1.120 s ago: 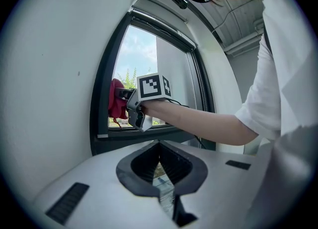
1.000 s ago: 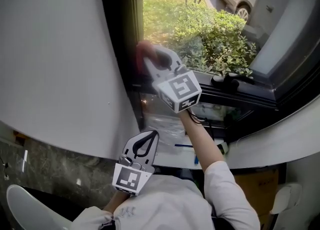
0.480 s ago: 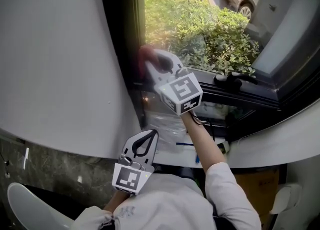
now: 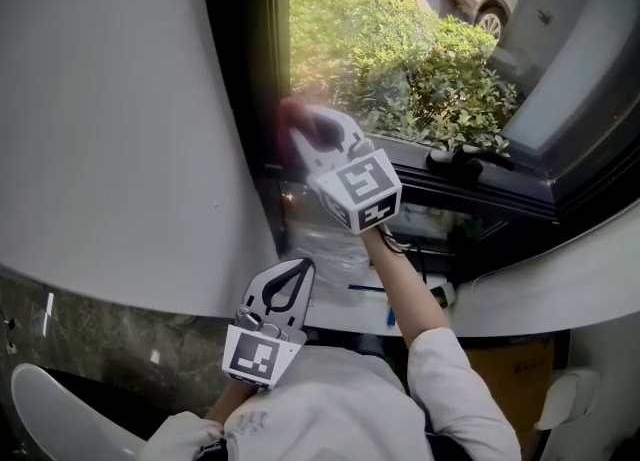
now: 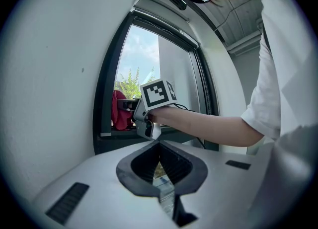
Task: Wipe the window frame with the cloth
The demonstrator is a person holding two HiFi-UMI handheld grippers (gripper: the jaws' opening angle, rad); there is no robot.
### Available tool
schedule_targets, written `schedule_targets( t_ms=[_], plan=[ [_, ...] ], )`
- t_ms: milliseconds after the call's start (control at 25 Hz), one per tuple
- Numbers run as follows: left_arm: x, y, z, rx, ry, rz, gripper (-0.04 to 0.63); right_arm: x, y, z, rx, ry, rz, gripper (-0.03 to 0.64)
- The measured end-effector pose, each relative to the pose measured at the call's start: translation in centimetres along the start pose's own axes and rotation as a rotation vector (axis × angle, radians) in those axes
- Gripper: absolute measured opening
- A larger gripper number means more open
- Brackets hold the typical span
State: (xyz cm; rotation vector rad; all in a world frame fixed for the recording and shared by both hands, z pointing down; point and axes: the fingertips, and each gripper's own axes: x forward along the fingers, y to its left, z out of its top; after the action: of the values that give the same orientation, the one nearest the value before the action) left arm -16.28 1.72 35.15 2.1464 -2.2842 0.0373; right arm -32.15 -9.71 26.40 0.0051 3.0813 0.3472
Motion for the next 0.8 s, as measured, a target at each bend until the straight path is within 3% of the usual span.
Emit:
schedule_targets(
  t_ms=[160,440,800],
  plan=[
    [0.2,0.0,0.0,0.000,0.000,0.004,0.009,0.0,0.1,-0.6,-0.022,0.047,0.009,0.064],
    [0.4,-0.1,0.0,-0.008,-0.003,0.008,0.009,0.1,1.0,-3.5,-0.109,0.226,0.034,0.063],
    [0.3,-0.2,-0.1,-0.006,-0.004,0.019,0.009,0.2,1.1,-3.8,-0.152,0.222,0.002,0.063]
  ],
)
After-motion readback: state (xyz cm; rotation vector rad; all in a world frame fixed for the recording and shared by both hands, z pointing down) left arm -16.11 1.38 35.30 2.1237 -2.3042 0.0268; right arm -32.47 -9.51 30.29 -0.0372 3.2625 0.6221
